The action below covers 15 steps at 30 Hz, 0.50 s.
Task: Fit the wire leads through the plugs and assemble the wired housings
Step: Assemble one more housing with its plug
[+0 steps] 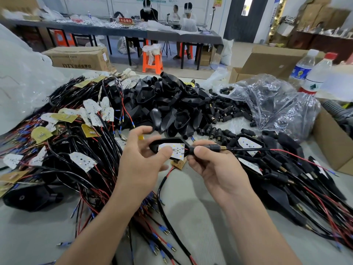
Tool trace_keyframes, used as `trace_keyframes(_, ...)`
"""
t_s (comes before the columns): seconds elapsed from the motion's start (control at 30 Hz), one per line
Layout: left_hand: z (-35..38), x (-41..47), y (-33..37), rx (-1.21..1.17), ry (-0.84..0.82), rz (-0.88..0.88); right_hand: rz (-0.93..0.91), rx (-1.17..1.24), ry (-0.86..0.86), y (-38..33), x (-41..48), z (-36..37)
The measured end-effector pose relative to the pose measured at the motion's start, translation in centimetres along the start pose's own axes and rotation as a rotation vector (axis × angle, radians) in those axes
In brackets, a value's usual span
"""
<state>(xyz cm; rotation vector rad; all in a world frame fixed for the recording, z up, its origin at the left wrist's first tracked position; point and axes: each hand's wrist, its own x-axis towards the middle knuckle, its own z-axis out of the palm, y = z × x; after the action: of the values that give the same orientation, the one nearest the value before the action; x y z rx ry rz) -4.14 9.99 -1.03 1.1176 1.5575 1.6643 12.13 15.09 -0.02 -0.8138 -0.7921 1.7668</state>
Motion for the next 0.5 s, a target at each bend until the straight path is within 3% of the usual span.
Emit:
trace_keyframes(0.1,0.08,-0.01,0.52,-0.039,-0.13,-0.041,0.052,-0.02,-0.014,-0.17,0.17,-0.32)
trace_keyframes(0.5,0.14,0.11,-0.22,-0.116,-0.025,-0.048,-0.039,-0.026,0.032,-0.75,0.37,-0.65)
